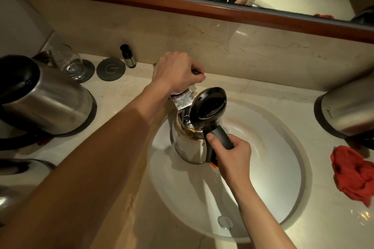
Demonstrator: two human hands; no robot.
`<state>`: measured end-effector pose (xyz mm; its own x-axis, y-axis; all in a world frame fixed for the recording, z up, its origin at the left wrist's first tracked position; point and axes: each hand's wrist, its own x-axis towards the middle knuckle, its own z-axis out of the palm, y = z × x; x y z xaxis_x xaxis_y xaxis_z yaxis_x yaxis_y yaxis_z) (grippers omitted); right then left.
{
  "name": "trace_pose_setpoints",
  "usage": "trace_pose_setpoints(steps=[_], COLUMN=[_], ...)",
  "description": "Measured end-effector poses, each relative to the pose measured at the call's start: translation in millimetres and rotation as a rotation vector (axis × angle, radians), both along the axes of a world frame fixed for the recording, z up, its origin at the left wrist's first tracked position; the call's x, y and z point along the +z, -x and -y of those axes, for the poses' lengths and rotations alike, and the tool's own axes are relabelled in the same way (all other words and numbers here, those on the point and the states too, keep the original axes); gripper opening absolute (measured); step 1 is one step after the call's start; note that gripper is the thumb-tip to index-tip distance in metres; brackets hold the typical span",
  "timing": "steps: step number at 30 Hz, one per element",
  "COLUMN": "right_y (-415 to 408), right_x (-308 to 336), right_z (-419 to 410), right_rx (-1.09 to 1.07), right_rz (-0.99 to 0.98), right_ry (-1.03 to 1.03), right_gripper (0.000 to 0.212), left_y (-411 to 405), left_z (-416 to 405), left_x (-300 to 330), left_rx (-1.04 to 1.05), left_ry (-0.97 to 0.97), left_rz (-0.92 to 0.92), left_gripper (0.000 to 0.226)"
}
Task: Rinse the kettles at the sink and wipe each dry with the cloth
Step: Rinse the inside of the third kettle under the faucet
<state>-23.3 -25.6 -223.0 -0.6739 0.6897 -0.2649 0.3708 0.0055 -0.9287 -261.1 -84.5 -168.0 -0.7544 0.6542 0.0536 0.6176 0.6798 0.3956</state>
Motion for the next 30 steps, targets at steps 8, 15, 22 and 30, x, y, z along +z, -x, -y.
trace_pose_setpoints(steps=[8, 15, 22, 30], right_y=[-0.1, 0.5, 0.1, -0.1], right_x=[-0.8, -4.6, -2.5, -2.0], right_z=[-0.7, -1.5, -1.0, -2.1], right_rx=[0.002, -0.001, -0.007, -0.007], right_rz=[0.0, 0.003, 0.002, 0.007], right_ry=[-0.006, 0.008, 0.014, 0.013], right_gripper=[0.047, 0.052, 0.047, 0.046], left_y=[-0.5, -0.7, 0.2, -1.1], left_z=[0.3, 0.5, 0.3, -0.6], left_x=[0.7, 1.2, -0.7, 1.0], left_rx=[-0.004, 0.0, -0.002, -0.007], left_ry=[-0.003, 0.0, 0.002, 0.0], left_rz=[-0.005, 0.01, -0.002, -0.017], left_gripper=[0.021, 0.021, 0.021, 0.021])
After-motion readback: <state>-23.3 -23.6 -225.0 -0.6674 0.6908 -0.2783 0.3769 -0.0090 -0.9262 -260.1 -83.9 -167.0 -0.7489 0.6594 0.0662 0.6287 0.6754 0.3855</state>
